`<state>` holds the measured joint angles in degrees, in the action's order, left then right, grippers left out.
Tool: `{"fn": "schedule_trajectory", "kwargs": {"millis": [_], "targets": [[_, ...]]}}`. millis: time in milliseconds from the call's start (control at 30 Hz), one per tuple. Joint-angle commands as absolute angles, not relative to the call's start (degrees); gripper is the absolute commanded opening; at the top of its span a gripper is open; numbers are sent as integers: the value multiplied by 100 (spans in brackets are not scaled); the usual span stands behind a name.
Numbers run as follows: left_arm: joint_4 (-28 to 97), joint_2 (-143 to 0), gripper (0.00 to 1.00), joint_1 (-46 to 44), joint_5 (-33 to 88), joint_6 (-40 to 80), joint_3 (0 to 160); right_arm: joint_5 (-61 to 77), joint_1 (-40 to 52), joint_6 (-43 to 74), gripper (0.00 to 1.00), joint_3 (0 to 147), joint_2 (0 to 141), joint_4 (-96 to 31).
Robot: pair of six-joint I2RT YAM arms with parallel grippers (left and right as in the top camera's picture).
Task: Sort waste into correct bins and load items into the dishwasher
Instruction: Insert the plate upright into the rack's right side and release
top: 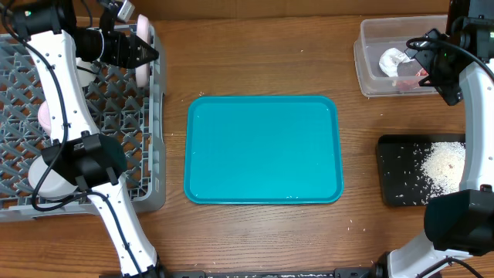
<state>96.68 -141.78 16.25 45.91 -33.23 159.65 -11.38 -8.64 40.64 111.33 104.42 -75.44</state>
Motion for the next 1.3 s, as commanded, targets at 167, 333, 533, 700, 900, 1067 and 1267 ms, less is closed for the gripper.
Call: {"fn": "schedule_trajectory", "kwargs": {"millis": [167, 333, 533, 700, 900, 1067, 1267], "targets": [[9682, -14073, 100, 2016, 4650, -1612, 15948, -1197, -875, 4049, 100, 11159, 10328, -7513], [9684, -13491, 100, 2088, 5061, -1114, 15948, -1197, -875, 4047, 100, 11159, 10328, -7513], [9684, -12525, 100, 1837, 4893, -838, 15948, -1197, -875, 4049, 100, 11159, 10328, -7513], [9684, -11583, 100, 1210, 3500, -460, 15871, -1197, -875, 4049, 100, 11159, 10328, -7513], [9682, -9937, 100, 119, 2377, -464, 13992, -1197, -875, 4049, 100, 11159, 10328, -7513], [9638, -8674, 100, -346, 2161, -469, 11878, -1197, -875, 4049, 100, 11159, 10328, -7513], [8656, -7046, 100, -491, 2141, -336, 9306, -1197, -875, 4047, 100, 11159, 10328, -7513]]}}
